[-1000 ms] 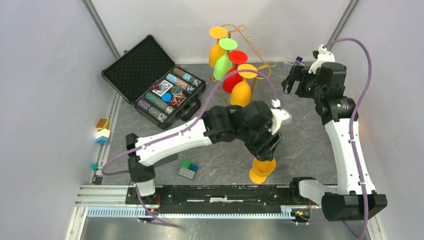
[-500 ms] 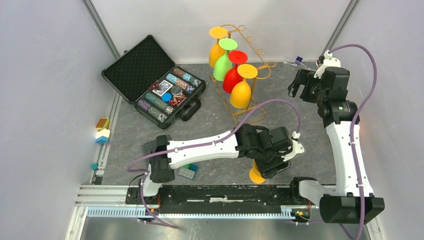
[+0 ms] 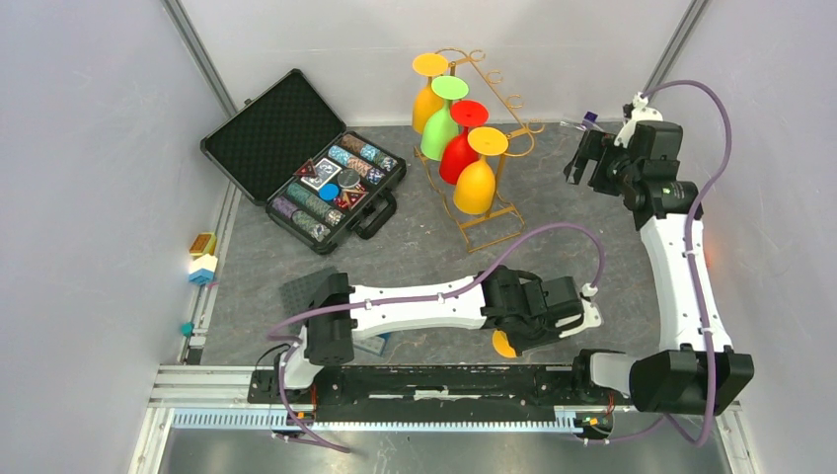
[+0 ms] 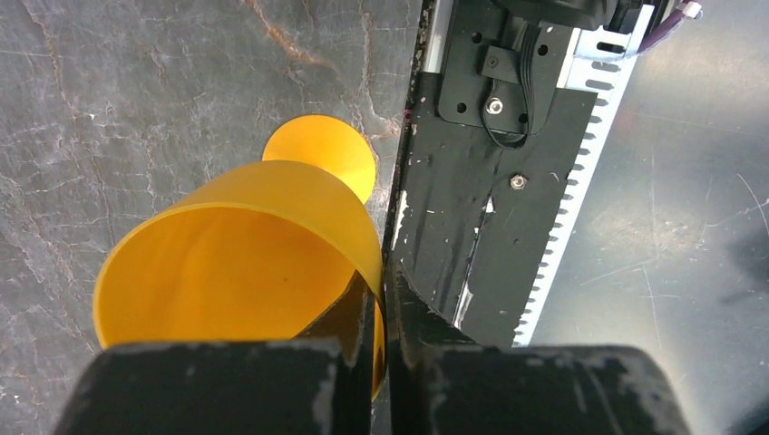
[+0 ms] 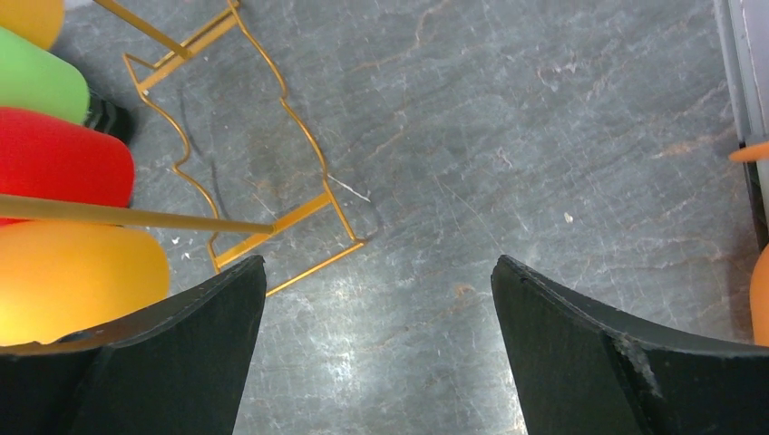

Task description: Place the wine glass upside down on the wine glass rack

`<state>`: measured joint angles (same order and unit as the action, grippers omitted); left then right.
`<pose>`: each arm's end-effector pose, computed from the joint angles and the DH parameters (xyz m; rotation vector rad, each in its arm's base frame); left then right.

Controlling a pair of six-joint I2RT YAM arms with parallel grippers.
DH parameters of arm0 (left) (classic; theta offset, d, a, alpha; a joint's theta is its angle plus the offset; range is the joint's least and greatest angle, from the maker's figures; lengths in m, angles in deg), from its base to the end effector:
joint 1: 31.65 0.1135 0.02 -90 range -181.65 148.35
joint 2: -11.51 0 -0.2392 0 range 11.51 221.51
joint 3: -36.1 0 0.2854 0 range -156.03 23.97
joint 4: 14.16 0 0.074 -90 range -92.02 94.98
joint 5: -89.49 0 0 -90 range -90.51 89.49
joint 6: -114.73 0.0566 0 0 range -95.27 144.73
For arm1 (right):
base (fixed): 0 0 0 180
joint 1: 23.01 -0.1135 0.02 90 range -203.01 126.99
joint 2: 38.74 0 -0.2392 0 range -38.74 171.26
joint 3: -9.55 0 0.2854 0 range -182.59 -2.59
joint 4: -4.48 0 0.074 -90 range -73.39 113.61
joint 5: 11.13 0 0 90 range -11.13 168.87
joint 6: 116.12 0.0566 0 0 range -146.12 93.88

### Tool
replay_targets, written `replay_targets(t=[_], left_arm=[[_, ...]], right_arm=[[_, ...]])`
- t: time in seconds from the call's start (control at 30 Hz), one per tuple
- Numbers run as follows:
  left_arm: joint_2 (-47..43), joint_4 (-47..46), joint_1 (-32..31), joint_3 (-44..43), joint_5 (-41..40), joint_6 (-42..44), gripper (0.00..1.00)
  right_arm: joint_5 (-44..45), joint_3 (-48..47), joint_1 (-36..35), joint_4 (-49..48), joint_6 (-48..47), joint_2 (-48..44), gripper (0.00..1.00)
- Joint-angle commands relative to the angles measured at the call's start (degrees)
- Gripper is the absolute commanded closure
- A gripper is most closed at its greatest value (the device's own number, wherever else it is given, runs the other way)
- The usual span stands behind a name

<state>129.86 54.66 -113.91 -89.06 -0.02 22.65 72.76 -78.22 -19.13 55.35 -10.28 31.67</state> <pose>0.0639 -0.4740 0.2425 1.7714 2.0998 -0.4684 0.3205 -0.0157 0.3521 0.3089 2.1391 0.2356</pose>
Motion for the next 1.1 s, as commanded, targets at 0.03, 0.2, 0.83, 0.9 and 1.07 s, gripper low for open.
replay_targets(t=[0.03,0.2,0.83,0.9,1.07], left_arm=[[-6.36,-4.64,0.84,3.15,-1.16,0.02,0.98],[-13.03,-5.79,5.49,3.63,4.31,-5.13,0.98],[-41.58,-41.05,40.62,16.84,23.52,-39.18,0.98],[-43.89,-43.6,42.83,18.78,21.89,-40.39,0.98],[-47.36,-43.85,45.65,19.59,18.12,-39.08,0.98]], right_arm=[[-2.77,-8.8,0.25,-0.59,-0.11,2.31,0.02],[-3.82,-16.99,0.0,1.06,-0.77,4.99,0.02],[-16.13,-43.1,-15.26,0.53,-1.1,12.91,0.05],[-17.46,-43.01,-16.12,-0.09,-1.18,12.44,0.06],[-20.26,-42.0,-17.61,-0.31,-0.88,11.72,0.07]])
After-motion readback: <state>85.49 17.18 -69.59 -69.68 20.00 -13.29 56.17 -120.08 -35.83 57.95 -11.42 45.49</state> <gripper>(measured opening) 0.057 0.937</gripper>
